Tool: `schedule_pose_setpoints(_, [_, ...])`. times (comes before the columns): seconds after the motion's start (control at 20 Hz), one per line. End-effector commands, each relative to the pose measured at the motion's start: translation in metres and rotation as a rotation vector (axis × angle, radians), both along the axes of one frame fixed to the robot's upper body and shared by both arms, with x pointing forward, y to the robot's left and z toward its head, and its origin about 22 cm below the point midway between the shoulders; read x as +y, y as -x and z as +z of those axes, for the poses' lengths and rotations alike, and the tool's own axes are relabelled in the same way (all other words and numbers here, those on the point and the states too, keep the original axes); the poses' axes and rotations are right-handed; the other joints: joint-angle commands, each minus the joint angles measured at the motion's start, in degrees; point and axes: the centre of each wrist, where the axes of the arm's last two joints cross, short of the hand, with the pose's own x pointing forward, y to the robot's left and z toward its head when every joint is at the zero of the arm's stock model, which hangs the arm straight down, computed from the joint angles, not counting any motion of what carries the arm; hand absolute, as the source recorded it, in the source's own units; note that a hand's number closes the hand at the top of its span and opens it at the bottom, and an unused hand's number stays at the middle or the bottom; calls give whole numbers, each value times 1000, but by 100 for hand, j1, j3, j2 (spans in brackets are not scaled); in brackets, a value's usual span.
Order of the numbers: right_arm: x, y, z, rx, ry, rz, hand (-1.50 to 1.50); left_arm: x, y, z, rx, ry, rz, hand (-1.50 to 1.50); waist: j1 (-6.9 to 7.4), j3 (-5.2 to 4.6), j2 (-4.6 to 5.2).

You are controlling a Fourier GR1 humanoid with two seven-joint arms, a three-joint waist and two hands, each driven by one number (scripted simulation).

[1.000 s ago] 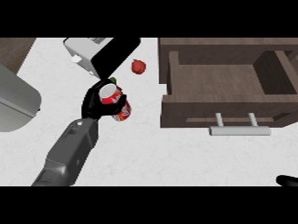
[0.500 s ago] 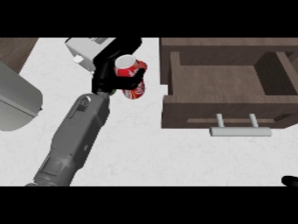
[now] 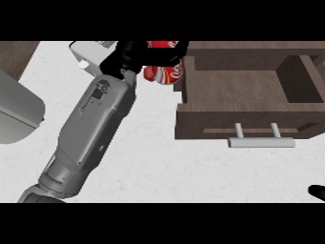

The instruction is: Pick up the can, place it into the drawer and close the drawer

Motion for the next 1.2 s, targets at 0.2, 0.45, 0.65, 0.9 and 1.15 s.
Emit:
schedule_pose_setpoints(0.2, [5,-5,0,-7,-12,9,-150,-47,16,62,-25,-45,-18,150,-11,0,12])
schedule_pose_setpoints(0.45, [-3,7,10,-23,6,20,-150,-71,-3,106,2,-68,-9,150,-160,2,44])
schedule_pose_setpoints(0.65, [6,-5,1,-15,-5,13,-150,-83,-9,115,12,-106,-12,150,-174,4,70])
schedule_pose_setpoints(0.9, [5,-4,4,-6,3,27,-150,-92,-12,114,16,-125,-3,150,-253,5,78])
schedule_pose_setpoints(1.15, [5,-10,10,-45,-1,60,-150,-95,-16,102,29,-173,30,150,-446,14,127])
